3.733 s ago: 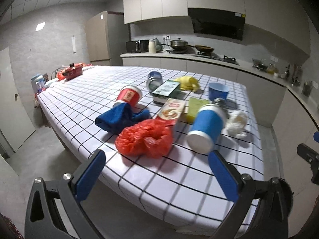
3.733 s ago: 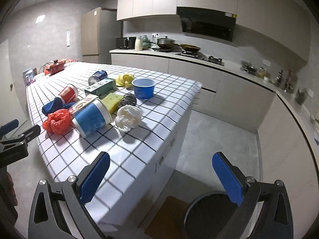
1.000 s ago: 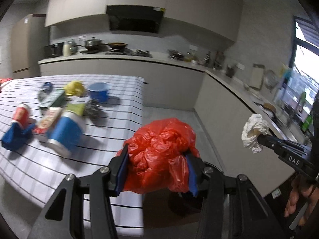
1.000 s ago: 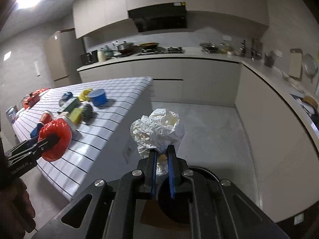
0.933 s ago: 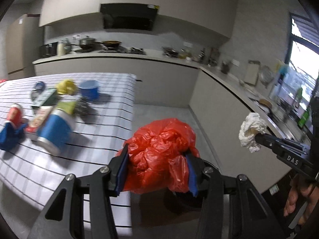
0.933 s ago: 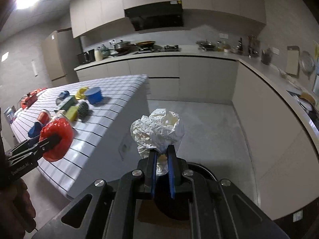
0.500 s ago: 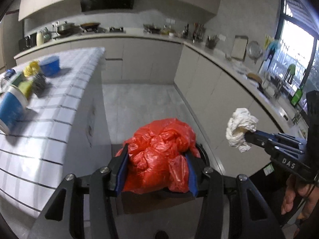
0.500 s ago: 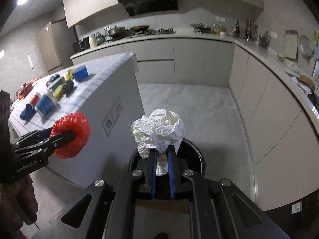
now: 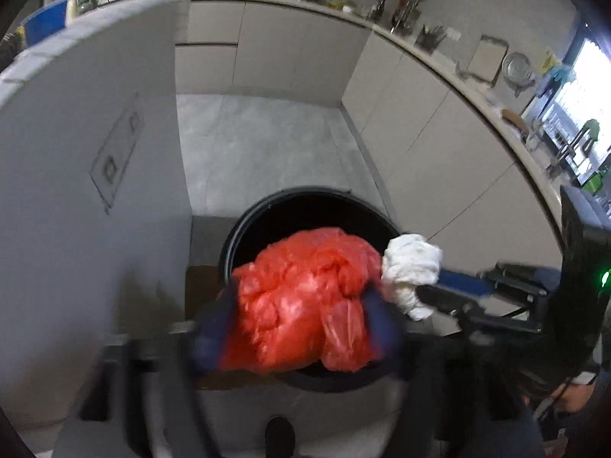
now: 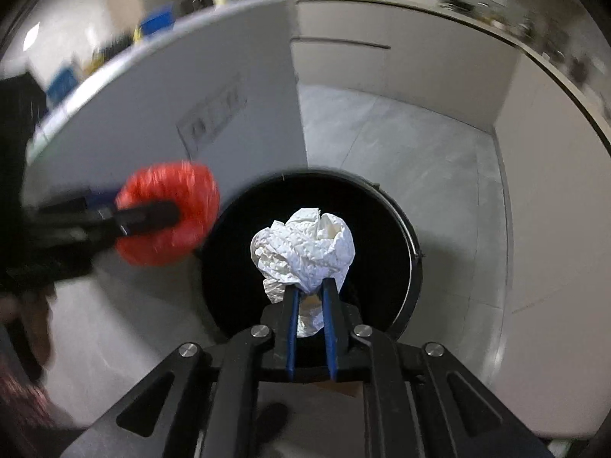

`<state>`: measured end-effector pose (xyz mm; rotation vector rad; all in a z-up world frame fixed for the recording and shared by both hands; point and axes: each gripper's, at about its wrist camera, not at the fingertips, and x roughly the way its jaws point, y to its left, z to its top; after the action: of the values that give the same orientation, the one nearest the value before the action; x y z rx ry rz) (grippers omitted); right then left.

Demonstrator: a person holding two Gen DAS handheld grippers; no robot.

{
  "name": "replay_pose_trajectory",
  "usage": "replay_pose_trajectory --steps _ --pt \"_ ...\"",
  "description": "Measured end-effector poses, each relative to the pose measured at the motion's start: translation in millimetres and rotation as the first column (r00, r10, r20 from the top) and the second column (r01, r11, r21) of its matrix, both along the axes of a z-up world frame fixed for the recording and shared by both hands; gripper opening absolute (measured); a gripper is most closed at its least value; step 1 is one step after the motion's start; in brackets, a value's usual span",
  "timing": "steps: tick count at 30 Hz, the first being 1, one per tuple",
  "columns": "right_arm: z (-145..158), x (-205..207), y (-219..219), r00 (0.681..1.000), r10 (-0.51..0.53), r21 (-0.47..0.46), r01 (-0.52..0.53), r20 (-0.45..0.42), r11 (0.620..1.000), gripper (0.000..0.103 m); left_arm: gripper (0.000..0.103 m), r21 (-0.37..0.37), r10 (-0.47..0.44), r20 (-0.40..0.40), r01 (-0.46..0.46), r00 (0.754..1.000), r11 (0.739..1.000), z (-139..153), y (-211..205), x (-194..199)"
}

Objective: Collect trash
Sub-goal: 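Open both tools to drop the paper and bag into the bin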

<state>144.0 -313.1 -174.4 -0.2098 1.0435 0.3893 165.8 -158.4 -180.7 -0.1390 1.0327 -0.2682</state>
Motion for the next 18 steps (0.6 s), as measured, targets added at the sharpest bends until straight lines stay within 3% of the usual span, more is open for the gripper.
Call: replay_pose_trajectory --steps 2,5,11,18 --pt "-15.6 5.2 -2.8 0.999 0.034 -0.065 -0.034 0.000 0.997 0.083 0.103 0.034 0.050 -0.004 -0.050 0.999 0.998 -4.4 5.8 1.3" --pt "-21.4 10.3 -19.7 1.000 0.010 -0.079 -0.010 -0.007 0.997 0.099 0.103 0.070 0.079 -0.013 -0.078 0.997 0.994 -3.5 11.4 -1.7" --pt "-5.5 5.5 -44.8 0.996 -0.089 -0.024 0.089 0.000 0.996 0.103 0.103 0.137 0.074 0.035 -0.079 0.997 0.988 11.8 4.0 -9.6" --pt "14.1 4.7 -50.7 0.972 -0.236 0.019 0.235 0.024 0.972 0.103 0.103 0.134 0.086 0.056 -0.093 0.995 0.987 28.1 2.9 -23.0"
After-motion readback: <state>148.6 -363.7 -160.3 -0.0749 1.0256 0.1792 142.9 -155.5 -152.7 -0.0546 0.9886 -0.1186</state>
